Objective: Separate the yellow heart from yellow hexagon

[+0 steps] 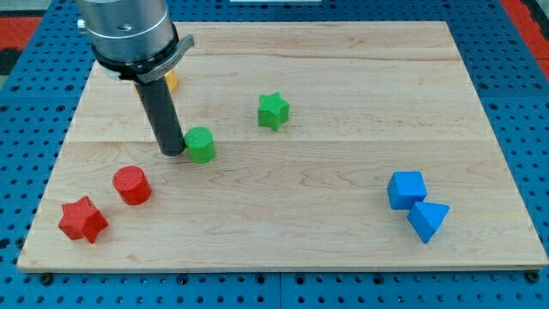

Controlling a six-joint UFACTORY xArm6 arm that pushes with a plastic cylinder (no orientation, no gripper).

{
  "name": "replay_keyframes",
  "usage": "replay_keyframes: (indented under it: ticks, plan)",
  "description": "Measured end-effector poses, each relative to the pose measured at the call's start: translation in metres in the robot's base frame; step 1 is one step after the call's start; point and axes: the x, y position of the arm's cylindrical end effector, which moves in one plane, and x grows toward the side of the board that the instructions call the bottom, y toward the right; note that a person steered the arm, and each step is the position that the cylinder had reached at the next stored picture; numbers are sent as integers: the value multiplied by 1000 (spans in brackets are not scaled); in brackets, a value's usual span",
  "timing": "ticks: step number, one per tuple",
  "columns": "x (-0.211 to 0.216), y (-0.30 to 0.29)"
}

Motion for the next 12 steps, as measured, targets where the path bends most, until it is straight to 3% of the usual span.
replay_keyframes:
  ticks: [1,3,5,7,8,9,10,11,12]
  plan:
    - [-13,-15]
    - [-78,35]
    - [-92,-88]
    - [-142,12]
    - [-143,35]
    - [-153,-25]
    - [-196,-10]
    - [-215,61]
    - [-185,97]
